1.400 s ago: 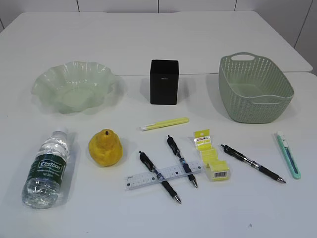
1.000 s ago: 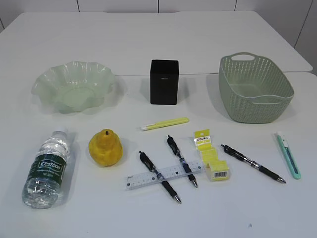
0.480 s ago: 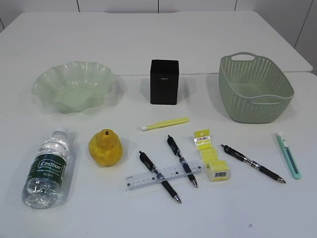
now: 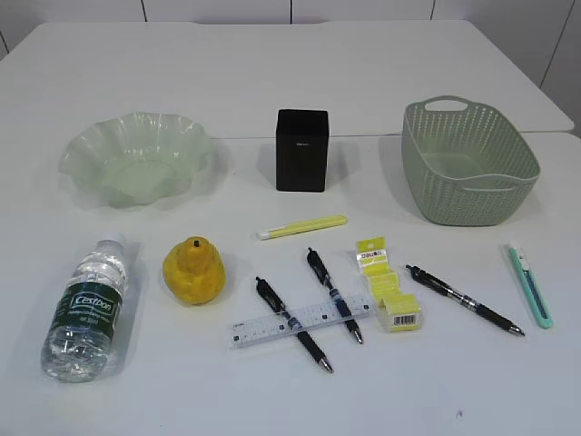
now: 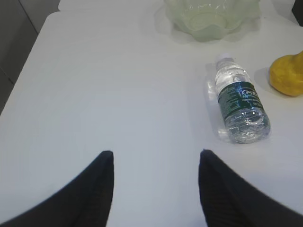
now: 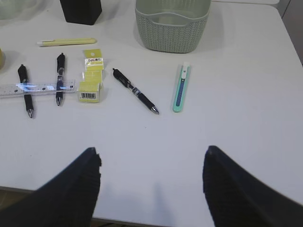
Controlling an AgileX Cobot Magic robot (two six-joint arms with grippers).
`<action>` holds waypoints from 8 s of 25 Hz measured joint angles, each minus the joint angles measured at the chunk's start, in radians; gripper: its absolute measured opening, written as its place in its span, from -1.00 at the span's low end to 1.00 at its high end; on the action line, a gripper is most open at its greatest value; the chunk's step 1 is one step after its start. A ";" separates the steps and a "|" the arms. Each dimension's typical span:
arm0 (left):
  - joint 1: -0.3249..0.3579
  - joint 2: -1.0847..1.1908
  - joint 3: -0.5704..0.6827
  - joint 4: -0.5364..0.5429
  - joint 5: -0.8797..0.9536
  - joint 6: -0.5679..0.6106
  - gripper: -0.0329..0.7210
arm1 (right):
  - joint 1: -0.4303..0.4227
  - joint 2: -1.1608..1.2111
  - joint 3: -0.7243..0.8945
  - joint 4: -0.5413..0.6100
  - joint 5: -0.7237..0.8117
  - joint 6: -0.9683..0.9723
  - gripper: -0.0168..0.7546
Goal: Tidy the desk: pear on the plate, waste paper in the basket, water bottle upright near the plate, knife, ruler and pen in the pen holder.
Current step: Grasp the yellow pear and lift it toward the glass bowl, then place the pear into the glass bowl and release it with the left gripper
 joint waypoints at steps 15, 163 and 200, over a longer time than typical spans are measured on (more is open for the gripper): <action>0.000 0.006 0.000 0.000 -0.006 0.001 0.15 | 0.000 0.000 -0.012 -0.004 -0.146 0.081 0.30; -0.213 1.957 -1.224 0.024 -0.329 -0.111 -0.22 | 0.000 1.194 -0.378 0.291 -0.239 -0.223 0.06; -0.123 2.331 -1.445 -0.099 -0.307 -0.113 0.45 | 0.000 1.235 -0.378 0.291 -0.207 -0.223 0.05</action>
